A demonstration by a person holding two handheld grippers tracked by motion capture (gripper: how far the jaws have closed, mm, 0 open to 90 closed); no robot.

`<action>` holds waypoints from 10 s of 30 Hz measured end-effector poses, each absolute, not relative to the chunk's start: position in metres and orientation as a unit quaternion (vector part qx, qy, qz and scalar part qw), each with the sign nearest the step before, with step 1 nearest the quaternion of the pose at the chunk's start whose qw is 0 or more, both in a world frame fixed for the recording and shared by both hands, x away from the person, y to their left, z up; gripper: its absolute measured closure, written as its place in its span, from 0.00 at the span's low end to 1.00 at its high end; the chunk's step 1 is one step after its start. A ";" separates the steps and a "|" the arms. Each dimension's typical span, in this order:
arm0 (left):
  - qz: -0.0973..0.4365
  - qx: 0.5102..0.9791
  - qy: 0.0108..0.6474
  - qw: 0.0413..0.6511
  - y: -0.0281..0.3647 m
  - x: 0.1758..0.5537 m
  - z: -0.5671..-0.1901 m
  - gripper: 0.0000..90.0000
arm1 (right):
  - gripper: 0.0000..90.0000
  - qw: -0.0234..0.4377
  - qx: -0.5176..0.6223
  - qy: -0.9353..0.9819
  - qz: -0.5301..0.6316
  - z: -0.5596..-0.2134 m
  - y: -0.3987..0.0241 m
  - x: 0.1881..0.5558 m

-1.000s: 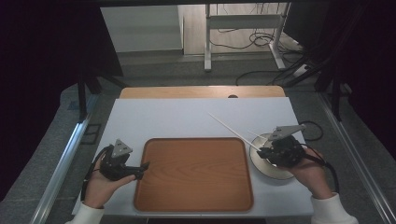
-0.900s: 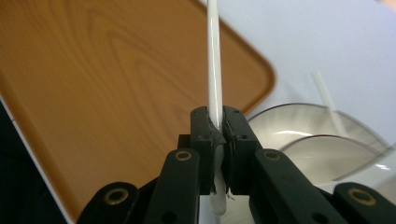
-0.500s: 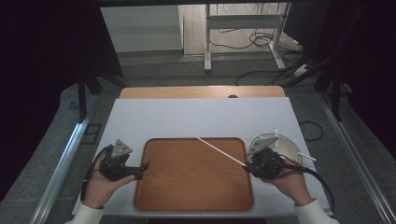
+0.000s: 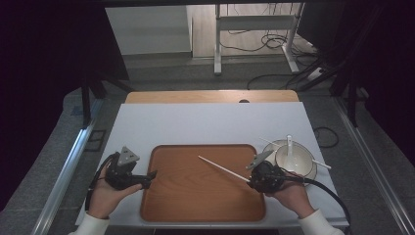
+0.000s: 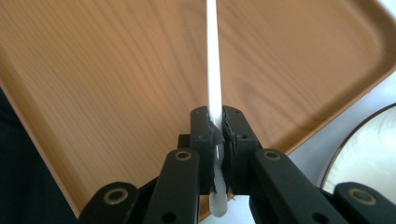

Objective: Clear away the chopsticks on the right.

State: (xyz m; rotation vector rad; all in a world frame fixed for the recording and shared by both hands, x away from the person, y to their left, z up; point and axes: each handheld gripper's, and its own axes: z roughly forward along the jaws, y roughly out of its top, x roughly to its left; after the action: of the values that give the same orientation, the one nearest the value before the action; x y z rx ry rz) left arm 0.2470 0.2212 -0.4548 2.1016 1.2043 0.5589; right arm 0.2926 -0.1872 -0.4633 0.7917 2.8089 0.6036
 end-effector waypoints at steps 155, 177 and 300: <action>0.220 0.797 0.463 0.318 0.229 0.245 -0.453 0.13 | 1.00 0.147 0.323 0.889 0.290 -0.423 -0.230 0.305; 0.212 0.787 0.474 0.334 0.234 0.244 -0.450 0.12 | 0.54 0.126 0.414 0.834 0.343 -0.402 -0.321 0.318; 0.214 0.793 0.477 0.313 0.232 0.244 -0.457 0.13 | 0.93 0.161 0.382 0.874 0.255 -0.399 -0.388 0.344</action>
State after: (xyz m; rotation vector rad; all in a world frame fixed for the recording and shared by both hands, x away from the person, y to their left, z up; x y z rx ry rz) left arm 0.2441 0.2316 -0.4570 2.0901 1.2586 0.5652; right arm 0.3438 -0.3883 -0.3991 1.0904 2.4943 0.7289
